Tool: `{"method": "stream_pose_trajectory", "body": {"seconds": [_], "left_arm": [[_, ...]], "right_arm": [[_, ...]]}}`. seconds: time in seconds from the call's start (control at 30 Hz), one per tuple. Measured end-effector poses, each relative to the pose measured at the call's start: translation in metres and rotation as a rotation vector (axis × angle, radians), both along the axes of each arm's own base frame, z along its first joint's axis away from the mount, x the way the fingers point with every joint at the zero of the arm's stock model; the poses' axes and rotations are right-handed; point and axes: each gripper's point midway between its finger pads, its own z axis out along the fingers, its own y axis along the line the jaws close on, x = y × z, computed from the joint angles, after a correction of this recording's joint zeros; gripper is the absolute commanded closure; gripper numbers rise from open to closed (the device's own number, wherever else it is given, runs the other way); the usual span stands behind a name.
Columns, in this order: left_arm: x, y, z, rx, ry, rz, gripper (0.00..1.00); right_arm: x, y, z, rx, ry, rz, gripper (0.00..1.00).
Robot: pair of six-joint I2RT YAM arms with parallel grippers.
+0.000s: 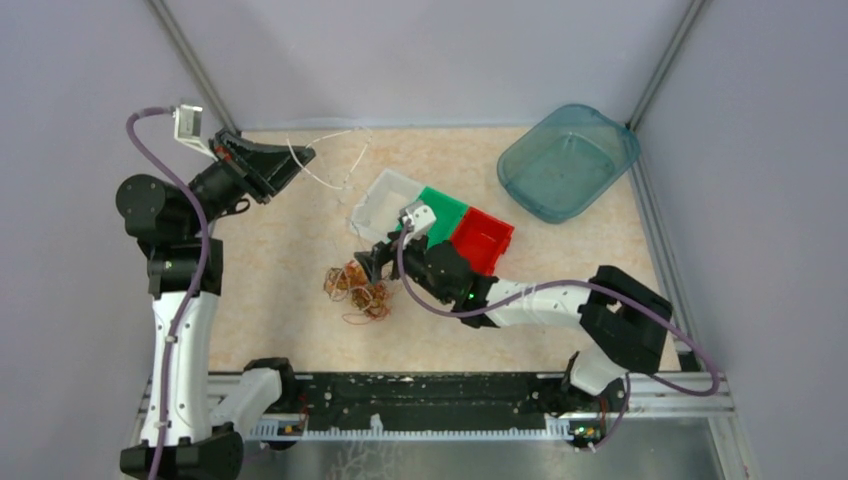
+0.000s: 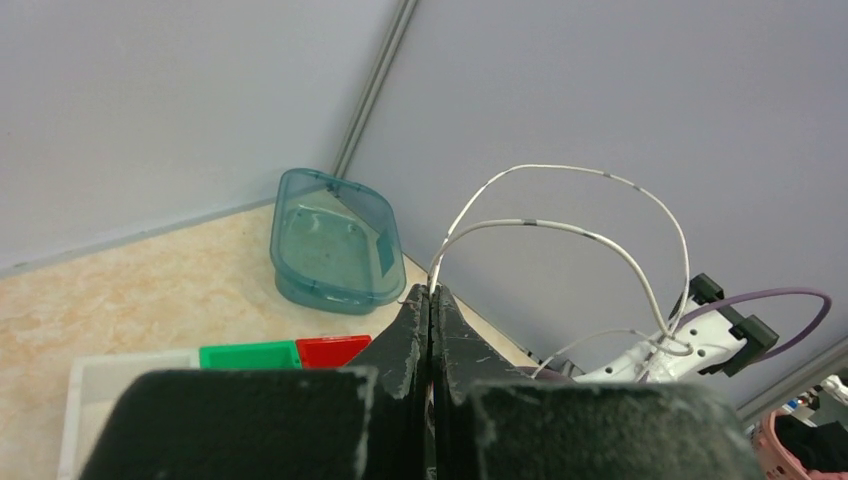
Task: Untangle the cables
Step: Untie the cable.
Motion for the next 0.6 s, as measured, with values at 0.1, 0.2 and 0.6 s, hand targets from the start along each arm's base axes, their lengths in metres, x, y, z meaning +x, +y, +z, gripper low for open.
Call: {"method": "stream_pose_trajectory", "body": {"seconds": [0.1, 0.2, 0.6], "left_arm": [[-0.001, 0.000, 0.000, -0.004, 0.001, -0.002, 1.00], [-0.004, 0.000, 0.001, -0.009, -0.002, -0.005, 1.00], [-0.009, -0.001, 0.006, -0.022, -0.014, -0.013, 1.00]], "right_arm": [[0.009, 0.019, 0.010, 0.021, -0.007, 0.002, 0.10], [0.019, 0.040, 0.000, 0.004, 0.002, 0.003, 0.11], [0.022, 0.087, -0.062, -0.113, 0.070, 0.087, 0.13]]}}
